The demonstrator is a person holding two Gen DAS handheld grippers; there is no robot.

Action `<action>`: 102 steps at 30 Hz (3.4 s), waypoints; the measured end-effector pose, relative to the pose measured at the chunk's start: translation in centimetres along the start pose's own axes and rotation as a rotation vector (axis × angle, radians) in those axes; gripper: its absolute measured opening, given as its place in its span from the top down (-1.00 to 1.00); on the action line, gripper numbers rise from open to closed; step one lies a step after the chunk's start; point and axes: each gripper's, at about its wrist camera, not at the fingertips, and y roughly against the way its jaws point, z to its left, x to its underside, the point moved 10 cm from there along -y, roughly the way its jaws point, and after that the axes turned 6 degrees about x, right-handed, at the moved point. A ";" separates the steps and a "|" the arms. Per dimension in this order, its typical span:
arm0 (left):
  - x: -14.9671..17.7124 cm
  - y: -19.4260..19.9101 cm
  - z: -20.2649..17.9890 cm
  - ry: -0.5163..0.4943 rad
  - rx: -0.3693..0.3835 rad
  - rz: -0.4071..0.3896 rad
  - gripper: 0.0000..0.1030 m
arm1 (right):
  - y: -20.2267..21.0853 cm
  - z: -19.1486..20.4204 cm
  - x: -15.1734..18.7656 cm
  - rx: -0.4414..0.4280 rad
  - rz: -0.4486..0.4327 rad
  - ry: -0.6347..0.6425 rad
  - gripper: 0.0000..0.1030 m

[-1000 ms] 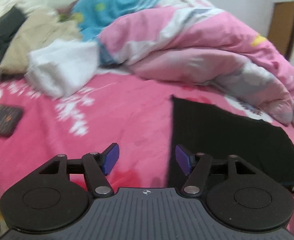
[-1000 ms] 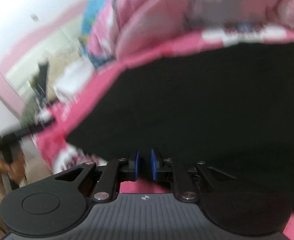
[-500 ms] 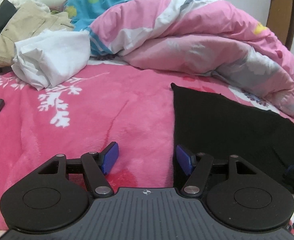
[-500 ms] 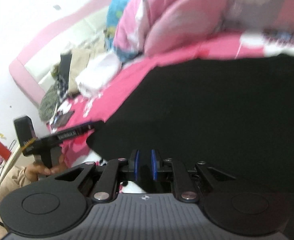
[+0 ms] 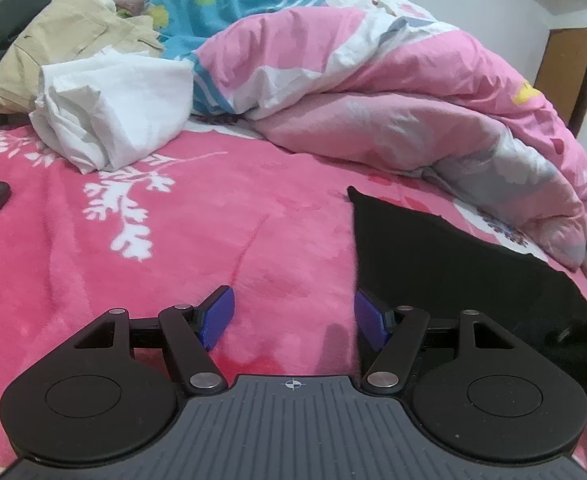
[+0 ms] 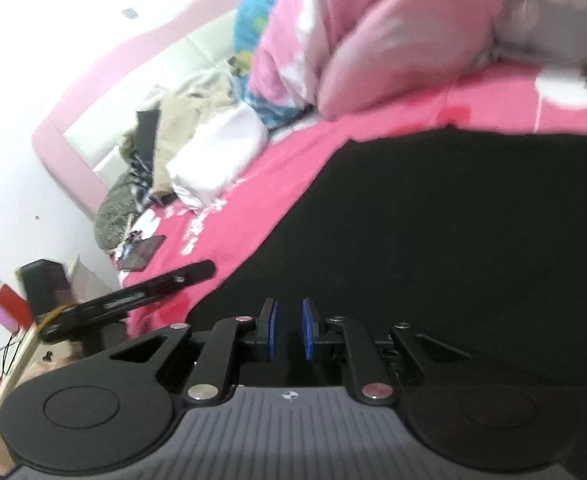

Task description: Fold clothes

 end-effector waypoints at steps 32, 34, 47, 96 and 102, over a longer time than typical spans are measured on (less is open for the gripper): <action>-0.3 0.4 2.4 0.107 -0.012 -0.071 -0.31 | -5.0 4.3 -0.5 -0.063 0.015 0.013 0.68; -0.4 0.4 2.6 0.117 -0.012 -0.077 -0.31 | -5.6 5.5 0.8 -0.085 0.040 0.046 0.67; -0.7 0.6 3.7 0.198 0.015 -0.100 -0.31 | -6.7 6.6 -0.8 -0.025 -0.019 0.042 0.66; 1.6 3.5 0.7 -0.372 -0.171 0.070 0.04 | 4.1 3.6 4.3 -0.084 -0.156 -0.050 0.39; -0.6 4.7 -0.5 -0.271 -0.105 -0.013 0.00 | 5.3 3.1 4.5 -0.072 -0.182 -0.056 0.39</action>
